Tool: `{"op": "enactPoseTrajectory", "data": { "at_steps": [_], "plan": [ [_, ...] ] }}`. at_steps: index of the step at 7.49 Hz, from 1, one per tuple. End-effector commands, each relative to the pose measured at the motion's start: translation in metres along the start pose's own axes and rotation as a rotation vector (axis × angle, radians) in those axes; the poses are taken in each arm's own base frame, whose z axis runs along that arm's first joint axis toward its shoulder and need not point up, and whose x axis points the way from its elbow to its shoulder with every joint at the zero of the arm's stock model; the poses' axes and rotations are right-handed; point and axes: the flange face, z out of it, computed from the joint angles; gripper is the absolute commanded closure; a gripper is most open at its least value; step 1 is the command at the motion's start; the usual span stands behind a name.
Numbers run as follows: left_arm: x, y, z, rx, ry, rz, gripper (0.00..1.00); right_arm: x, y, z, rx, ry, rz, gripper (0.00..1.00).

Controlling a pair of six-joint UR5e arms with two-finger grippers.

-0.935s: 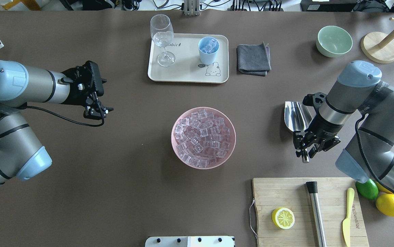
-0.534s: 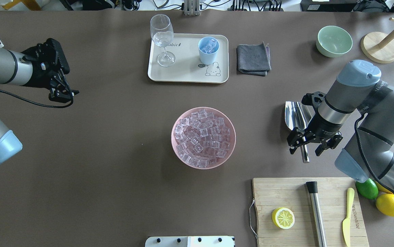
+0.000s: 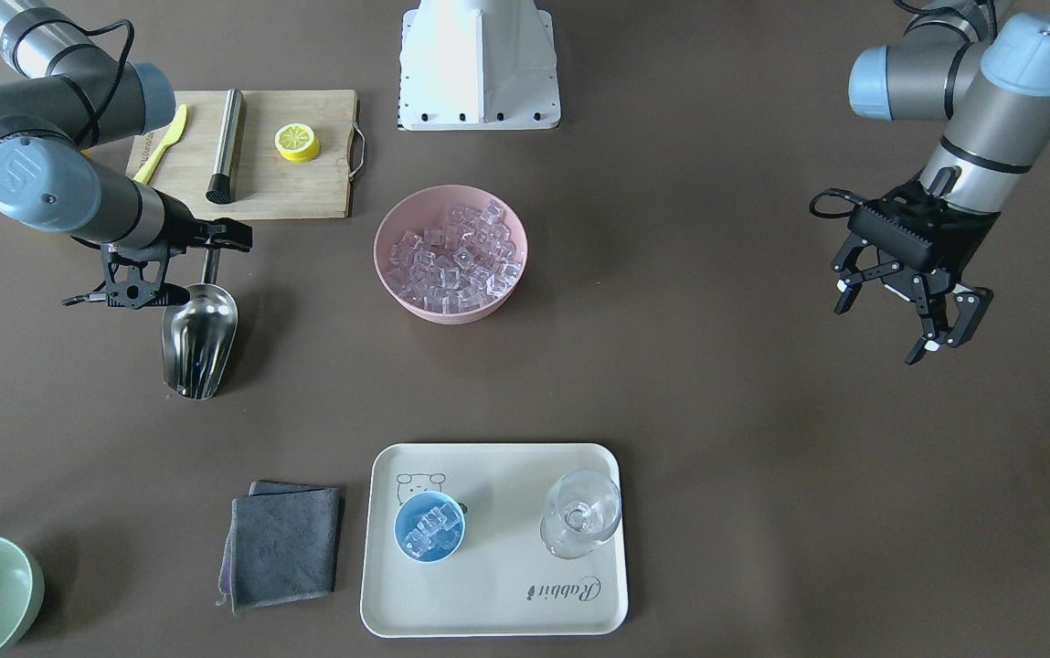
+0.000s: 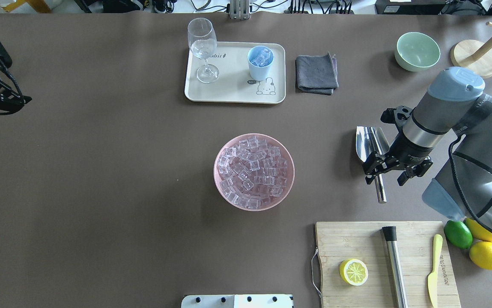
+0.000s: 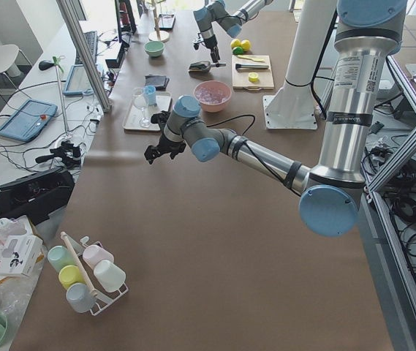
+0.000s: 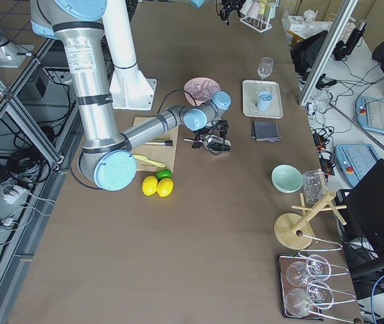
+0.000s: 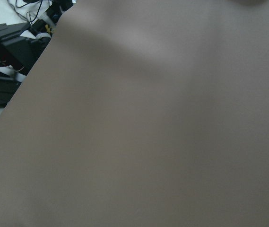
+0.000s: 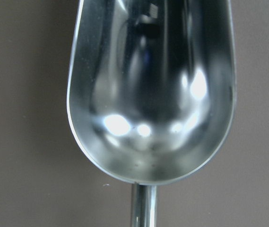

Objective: Put ice in cup with scoop
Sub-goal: 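Lower the scoop onto the table with the right gripper while the left arm withdraws, then open the right gripper, release the scoop, and raise the right arm away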

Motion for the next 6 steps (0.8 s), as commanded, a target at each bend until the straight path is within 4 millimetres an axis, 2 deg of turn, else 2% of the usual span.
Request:
{"op": "enactPoseTrajectory", "data": {
  "at_steps": [1,2,3,4,5,6],
  "plan": [
    [-0.048,0.067,-0.022,-0.112,0.001,-0.156,0.01,0.034,-0.019,-0.037,0.072,0.005,-0.082,0.09],
    [-0.063,0.087,-0.031,-0.14,-0.01,-0.205,0.01,0.067,-0.022,-0.052,0.097,0.011,-0.098,0.07],
    [-0.074,0.113,-0.038,-0.186,-0.017,-0.264,0.01,0.113,-0.022,-0.068,0.124,0.022,-0.131,0.07],
    [-0.084,0.139,-0.048,-0.223,0.034,-0.354,0.01,0.169,-0.016,-0.085,0.148,0.037,-0.173,0.04],
    [-0.095,0.172,-0.063,-0.247,0.098,-0.471,0.01,0.216,-0.009,-0.104,0.196,0.08,-0.171,0.02],
    [-0.1,0.19,-0.068,-0.273,0.118,-0.533,0.01,0.254,-0.002,-0.117,0.242,0.143,-0.111,0.01]
  ]
}}
